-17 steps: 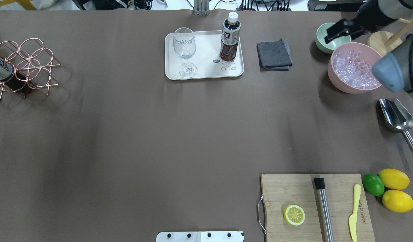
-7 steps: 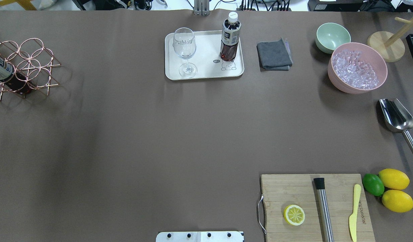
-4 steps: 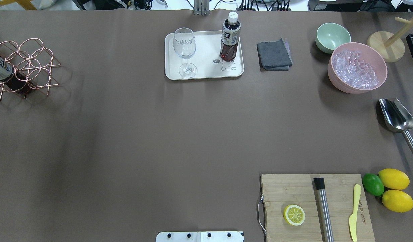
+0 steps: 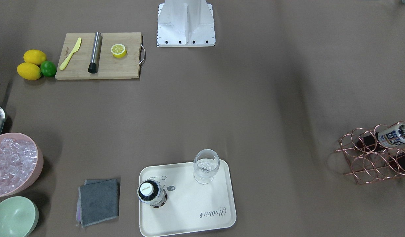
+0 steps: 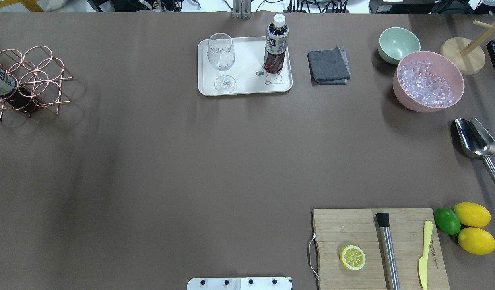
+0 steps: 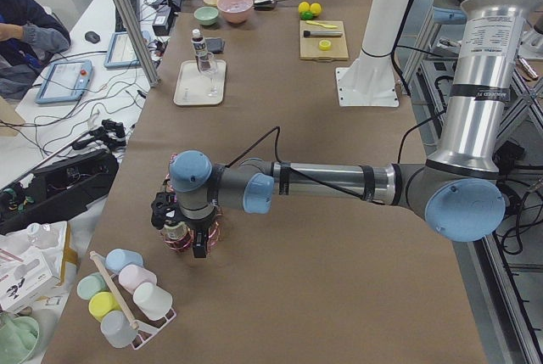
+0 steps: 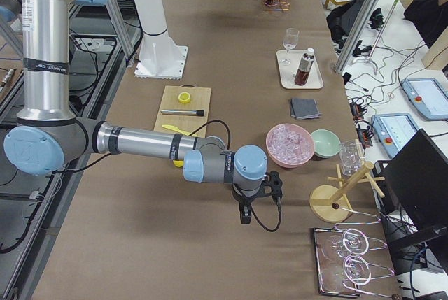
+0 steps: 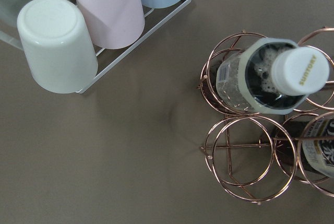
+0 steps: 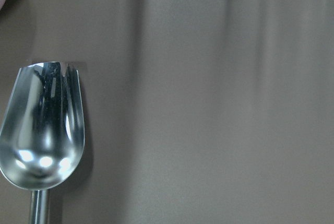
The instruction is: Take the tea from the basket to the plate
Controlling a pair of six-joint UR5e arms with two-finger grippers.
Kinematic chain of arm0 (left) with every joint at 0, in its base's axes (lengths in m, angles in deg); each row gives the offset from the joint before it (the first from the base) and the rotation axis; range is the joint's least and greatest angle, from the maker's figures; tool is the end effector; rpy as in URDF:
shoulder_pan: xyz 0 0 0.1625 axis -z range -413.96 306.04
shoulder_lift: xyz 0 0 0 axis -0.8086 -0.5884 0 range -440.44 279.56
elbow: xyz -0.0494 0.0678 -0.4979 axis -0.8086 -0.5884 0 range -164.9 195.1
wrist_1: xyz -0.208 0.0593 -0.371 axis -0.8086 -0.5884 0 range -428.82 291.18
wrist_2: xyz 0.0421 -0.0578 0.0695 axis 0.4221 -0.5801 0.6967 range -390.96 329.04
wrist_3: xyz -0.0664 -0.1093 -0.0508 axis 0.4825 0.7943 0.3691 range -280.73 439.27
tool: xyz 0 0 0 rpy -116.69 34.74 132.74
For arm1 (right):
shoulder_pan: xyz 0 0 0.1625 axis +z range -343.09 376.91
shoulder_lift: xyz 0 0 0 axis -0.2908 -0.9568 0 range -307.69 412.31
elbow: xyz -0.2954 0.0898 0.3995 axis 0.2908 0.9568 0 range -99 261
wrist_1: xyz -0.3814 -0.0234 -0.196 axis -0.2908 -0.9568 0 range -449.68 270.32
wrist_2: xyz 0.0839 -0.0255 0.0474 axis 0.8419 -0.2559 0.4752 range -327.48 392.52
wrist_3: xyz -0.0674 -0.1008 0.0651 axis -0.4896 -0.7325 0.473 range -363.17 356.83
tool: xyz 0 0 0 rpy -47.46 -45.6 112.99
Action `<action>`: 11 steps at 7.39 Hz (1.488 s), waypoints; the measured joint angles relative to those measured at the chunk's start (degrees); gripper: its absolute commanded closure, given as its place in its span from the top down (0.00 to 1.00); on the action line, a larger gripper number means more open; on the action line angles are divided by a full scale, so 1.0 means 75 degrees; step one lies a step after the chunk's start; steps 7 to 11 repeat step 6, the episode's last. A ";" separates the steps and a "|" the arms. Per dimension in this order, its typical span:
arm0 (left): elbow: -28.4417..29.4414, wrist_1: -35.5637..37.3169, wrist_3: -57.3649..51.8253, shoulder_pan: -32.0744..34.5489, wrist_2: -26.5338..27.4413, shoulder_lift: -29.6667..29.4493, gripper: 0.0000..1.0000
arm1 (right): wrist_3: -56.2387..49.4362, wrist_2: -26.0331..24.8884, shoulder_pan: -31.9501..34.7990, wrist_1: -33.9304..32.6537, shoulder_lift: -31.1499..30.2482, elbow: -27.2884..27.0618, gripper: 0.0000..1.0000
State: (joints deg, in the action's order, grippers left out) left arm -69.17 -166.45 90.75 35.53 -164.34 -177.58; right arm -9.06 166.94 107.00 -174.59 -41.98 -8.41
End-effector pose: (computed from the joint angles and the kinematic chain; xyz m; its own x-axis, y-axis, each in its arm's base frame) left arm -0.0336 -0.5854 0.7366 0.7131 -0.0846 -0.6960 0.1359 0.9905 0.0188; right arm 0.0377 -0.4690 0.7986 0.7107 -0.1039 0.6958 0.0716 0.9946 0.0755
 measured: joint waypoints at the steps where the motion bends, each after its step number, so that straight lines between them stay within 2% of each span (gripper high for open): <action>1: -0.0001 0.0006 -0.0003 -0.0001 -0.0027 0.0007 0.98 | 0.0000 -0.0041 0.0006 0.0001 -0.0027 0.0000 1.00; 11: -0.0002 0.0020 -0.0019 0.0043 -0.0052 0.0033 0.98 | 0.0011 -0.0118 0.0011 0.0002 -0.0044 -0.0001 1.00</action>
